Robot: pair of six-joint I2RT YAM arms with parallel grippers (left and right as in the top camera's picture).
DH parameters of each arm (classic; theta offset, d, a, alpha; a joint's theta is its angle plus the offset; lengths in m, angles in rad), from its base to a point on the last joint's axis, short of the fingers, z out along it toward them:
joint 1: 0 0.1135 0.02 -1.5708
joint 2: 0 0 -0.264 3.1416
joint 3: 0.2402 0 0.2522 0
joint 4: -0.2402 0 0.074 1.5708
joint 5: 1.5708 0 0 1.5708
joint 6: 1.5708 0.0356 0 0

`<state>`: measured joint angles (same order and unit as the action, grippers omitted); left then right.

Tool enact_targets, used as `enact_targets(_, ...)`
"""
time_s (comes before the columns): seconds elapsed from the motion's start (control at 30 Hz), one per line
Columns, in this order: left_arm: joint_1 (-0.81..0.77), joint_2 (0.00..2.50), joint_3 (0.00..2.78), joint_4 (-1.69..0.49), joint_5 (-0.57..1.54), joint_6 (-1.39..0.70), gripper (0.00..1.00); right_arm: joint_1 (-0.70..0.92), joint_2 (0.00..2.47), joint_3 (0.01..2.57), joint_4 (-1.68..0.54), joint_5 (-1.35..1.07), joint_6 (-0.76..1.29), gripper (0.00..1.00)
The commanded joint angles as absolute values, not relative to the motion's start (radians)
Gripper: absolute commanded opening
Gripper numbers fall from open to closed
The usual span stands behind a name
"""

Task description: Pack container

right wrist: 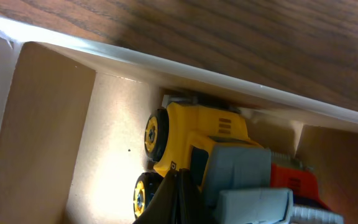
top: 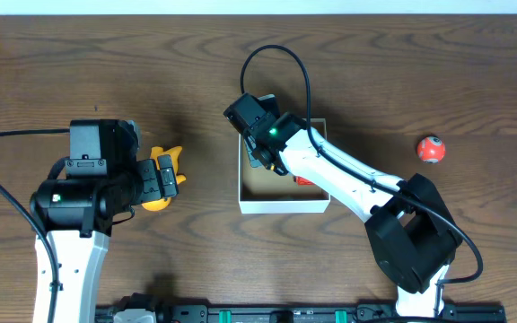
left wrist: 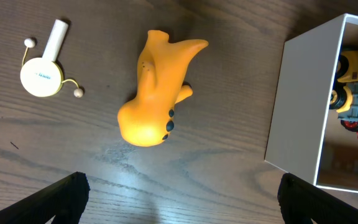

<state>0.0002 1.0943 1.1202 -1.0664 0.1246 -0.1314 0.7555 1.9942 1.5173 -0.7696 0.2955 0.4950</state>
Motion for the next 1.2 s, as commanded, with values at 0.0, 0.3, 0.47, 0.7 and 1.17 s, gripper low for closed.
enact_targets(0.0, 0.007, 1.097, 1.134, -1.068, 0.123, -0.136, 0.98, 0.752, 2.002, 1.522, -0.773, 0.284, 0.505, 0.01)
enact_targets(0.3, 0.007, 1.097, 1.134, -1.069, 0.124, -0.136, 0.98, 0.754, 2.003, 1.522, -0.73, 0.133, 0.384, 0.02)
enact_targets(0.47, 0.007, 1.097, 1.134, -1.069, 0.124, -0.136, 0.98, 0.754, 2.01, 1.522, -0.706, 0.13, 0.384, 0.03)
enact_targets(0.7, 0.007, 1.097, 1.134, -1.069, 0.124, -0.136, 0.98, 0.754, 2.089, 1.522, -0.701, 0.181, 0.433, 0.01)
enact_targets(1.17, 0.007, 1.097, 1.134, -1.069, 0.124, -0.136, 0.98, 0.754, 2.112, 1.522, -0.722, 0.355, 0.601, 0.01)
